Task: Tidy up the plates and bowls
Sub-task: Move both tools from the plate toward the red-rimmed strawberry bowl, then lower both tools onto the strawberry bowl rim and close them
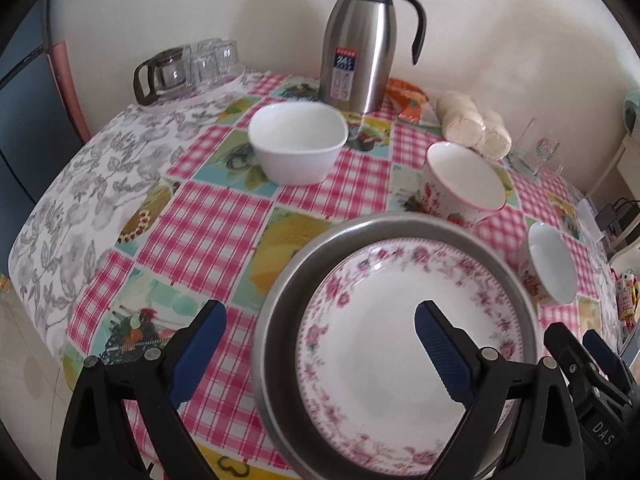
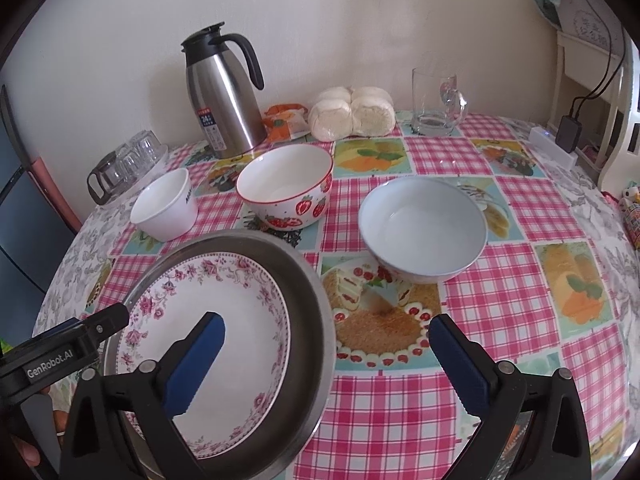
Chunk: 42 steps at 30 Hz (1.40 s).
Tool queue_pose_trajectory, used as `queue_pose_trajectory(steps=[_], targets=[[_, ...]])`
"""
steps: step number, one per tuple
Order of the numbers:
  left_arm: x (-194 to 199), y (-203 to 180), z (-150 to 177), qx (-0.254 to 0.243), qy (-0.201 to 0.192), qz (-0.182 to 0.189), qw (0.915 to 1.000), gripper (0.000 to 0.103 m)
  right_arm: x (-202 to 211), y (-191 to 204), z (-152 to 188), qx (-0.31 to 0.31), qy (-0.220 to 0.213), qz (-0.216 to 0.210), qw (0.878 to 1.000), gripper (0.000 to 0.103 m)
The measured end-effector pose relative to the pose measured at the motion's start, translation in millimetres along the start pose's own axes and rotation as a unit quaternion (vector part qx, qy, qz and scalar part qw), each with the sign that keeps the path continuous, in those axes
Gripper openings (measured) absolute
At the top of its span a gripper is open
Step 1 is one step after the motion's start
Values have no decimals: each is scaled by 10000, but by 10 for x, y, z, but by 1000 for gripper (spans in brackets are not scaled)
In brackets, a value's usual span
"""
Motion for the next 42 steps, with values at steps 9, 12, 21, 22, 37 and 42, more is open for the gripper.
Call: queue_pose_trajectory(steps=[9, 12, 21, 22, 37, 42], targets=[[73, -119, -356, -83, -764, -22, 9970, 95, 23, -143, -184, -258, -274, -25, 9993, 103], [82, -110, -494, 47, -1036, 108, 9946, 95, 27, -163, -271, -286, -423, 28, 9987, 103], [-6, -102, -797, 481, -1095, 787, 9897, 95, -42, -189, -430, -287, -515, 164, 9981, 103], [-13, -112, -823, 520, -1077, 873, 9890, 95, -58, -188, -443, -274, -505, 192, 9982, 103], [19, -267, -1305, 516, -1663, 1015, 9795, 96, -163, -169, -930, -114, -482, 273, 9984, 103], [-75, -364, -1350, 421, -1681, 1045, 9793, 96, -165, -204, -1157, -215, -490, 212, 9983, 103]])
Point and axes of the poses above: each gripper's, at about its wrist camera, not at the fingertips, and x roughly against the way its jaws point, y to its left, z to its underside, the point moved 9 cm from there along -x, roughly the way its jaws point, and after that the axes turned 13 degrees about -x, right-handed, at the moved point
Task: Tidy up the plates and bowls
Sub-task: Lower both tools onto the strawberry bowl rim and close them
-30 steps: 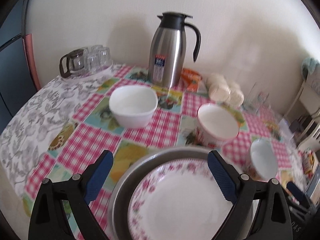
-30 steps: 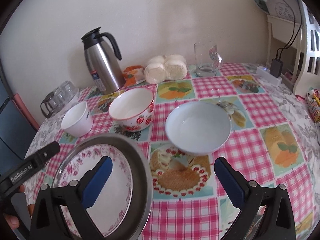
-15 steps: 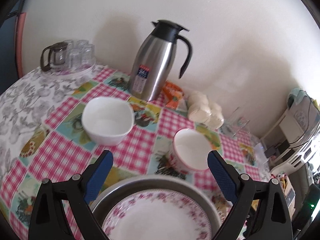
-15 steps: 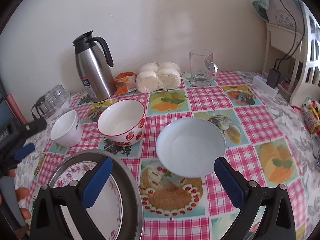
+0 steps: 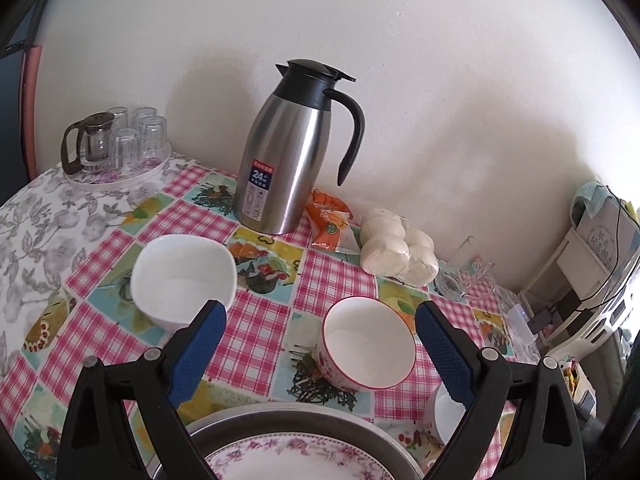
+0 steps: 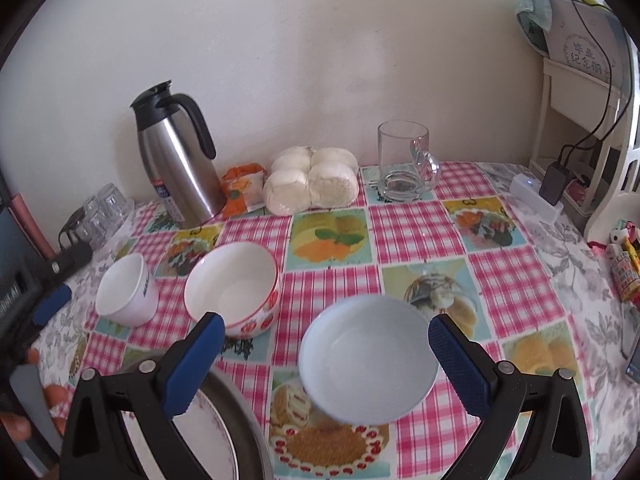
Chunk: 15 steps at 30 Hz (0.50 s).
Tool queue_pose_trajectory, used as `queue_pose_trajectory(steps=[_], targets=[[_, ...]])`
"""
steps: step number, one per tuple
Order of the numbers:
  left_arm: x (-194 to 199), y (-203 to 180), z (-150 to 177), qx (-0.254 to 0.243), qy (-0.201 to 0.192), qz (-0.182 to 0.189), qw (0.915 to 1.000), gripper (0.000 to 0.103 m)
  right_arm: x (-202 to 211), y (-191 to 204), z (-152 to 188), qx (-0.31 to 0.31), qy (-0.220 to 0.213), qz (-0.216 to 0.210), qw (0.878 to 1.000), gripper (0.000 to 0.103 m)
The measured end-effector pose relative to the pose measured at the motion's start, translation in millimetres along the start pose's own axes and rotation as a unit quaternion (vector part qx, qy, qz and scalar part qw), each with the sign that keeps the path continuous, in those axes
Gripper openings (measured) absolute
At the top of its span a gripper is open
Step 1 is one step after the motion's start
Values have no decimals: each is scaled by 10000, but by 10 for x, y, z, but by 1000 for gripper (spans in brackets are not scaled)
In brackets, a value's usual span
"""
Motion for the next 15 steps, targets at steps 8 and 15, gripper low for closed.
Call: queue_pose_trajectory(steps=[8, 15], targets=[[-225, 40, 39, 292, 164, 172, 9993, 96, -30, 53, -407, -166, -6, -151, 9997, 103], [-483, -16, 143, 429, 749, 507, 9950, 96, -374, 142, -414, -201, 496, -93, 9985, 103]])
Point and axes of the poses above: each gripper's, at about its wrist camera, not at the fingertips, and x roughly against the way its jaws point, y to its left, z to its underside, the point moved 9 cm from there along -x, roughly the way its jaws point, and after that the axes turned 13 degrees about -x, right-handed, at the moved point
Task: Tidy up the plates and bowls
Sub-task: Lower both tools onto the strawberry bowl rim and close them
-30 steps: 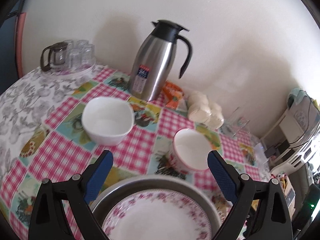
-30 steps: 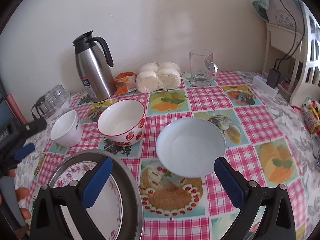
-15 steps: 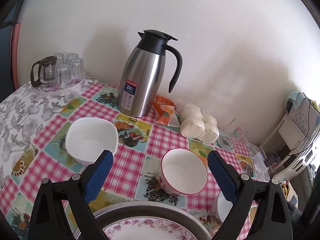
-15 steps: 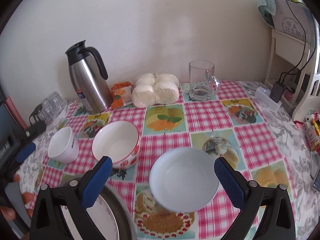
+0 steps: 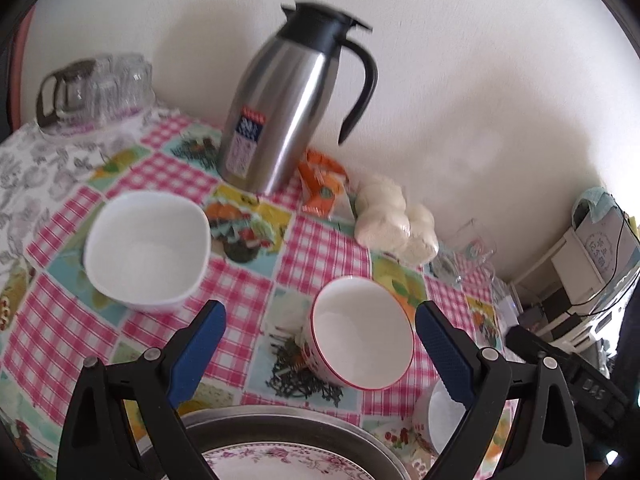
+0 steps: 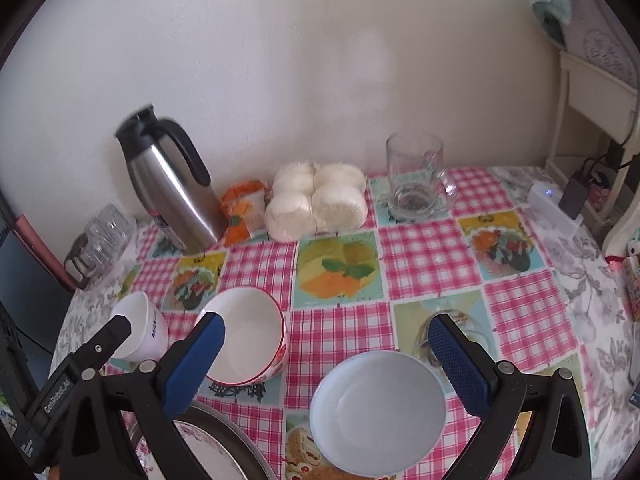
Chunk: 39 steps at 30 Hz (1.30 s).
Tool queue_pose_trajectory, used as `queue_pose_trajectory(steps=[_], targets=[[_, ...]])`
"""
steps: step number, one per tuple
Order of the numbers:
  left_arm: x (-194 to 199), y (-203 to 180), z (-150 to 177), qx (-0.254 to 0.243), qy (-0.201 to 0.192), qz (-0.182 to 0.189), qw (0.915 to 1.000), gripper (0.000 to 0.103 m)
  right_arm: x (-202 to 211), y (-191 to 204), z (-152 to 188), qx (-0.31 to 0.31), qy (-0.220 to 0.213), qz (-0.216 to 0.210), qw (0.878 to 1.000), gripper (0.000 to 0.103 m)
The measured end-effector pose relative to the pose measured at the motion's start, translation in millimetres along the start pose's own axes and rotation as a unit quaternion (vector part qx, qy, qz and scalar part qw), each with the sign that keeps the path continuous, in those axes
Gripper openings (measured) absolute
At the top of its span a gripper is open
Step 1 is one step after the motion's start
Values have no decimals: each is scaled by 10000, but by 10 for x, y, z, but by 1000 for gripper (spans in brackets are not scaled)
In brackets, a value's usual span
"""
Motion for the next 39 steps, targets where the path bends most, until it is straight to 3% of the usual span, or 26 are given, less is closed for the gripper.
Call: queue_pose_trajectory(steps=[10, 15, 17, 19, 25, 30, 39], targets=[[-411, 5, 218, 263, 771, 124, 9966, 94, -558, 11, 185, -120, 762, 73, 9970, 101], [-525, -26, 239, 243, 875, 126, 9958, 91, -764, 52, 269, -1, 1006, 165, 9948, 89], [-572, -29, 264, 241, 960, 119, 9950, 74, -856, 55, 305, 24, 1114, 230, 9935, 84], [-613, -24, 283, 244, 1032, 104, 9943, 67, -930, 53, 341, 38, 1196, 273, 9924, 79], [-678, -40, 302, 187, 1106, 135, 9936, 67, -1034, 116, 391, 106, 1298, 304, 9910, 69], [-742, -57, 349, 202, 1225, 241, 9920, 60, -1127, 195, 468, 219, 1446, 315, 9887, 49], [-814, -36, 437, 210, 1405, 266, 9895, 36, -1184, 328, 597, 381, 1617, 115, 9860, 20]])
Point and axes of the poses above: each gripper's, at about its wrist camera, not at the fingertips, and x roughly against the way its jaws point, y to its left, z to its underside, the point moved 9 cm from there along -x, roughly the way its jaws point, and after that the axes turned 13 degrees about -x, right-handed, at the moved point
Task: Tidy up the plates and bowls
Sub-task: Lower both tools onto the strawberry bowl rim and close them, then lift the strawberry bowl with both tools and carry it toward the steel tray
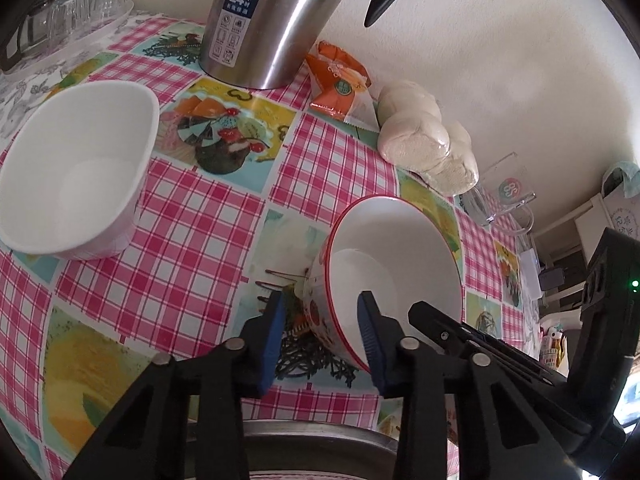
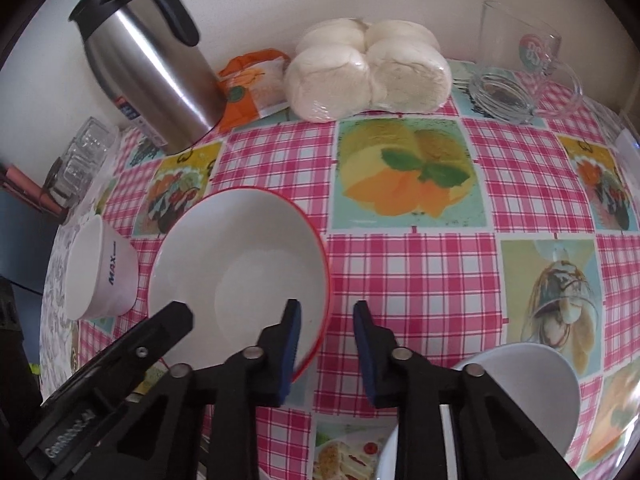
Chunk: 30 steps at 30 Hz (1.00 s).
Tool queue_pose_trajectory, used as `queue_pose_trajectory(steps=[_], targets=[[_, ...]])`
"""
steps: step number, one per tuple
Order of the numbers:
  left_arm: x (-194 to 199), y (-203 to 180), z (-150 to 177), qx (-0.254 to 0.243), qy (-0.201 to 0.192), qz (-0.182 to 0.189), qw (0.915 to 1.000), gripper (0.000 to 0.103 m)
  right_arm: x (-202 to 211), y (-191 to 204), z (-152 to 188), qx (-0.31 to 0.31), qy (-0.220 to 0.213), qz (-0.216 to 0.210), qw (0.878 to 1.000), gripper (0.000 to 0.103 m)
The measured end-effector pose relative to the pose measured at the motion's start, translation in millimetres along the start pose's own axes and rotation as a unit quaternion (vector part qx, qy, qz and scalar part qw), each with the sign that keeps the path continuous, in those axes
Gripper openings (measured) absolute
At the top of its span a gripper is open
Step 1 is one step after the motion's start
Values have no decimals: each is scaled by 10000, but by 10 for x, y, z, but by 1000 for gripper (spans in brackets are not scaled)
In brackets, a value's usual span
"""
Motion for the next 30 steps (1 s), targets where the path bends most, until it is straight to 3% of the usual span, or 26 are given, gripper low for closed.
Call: queue_pose_trajectory(steps=[9, 21, 30], targets=[[-60, -16, 57, -116, 163, -61, 9998, 23, -5, 53, 48, 253, -24, -9, 9997, 16], [32, 6, 24, -230, 13, -126, 9997, 18, 34, 62, 89, 143, -72, -193, 9997, 15], [271, -154, -19, -458, -221, 31, 9987, 17, 318, 60, 81, 19, -477, -243, 9986, 15]])
Point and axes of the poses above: each gripper's, at about its wrist camera, not at the fingertips, and x roughly against the way its jaws point, y to its left, z to its underside, the point moved 9 cm from there along -x, roughly the way its jaws point, and after that the axes turned 13 degrees about -x, right-handed, at the moved point
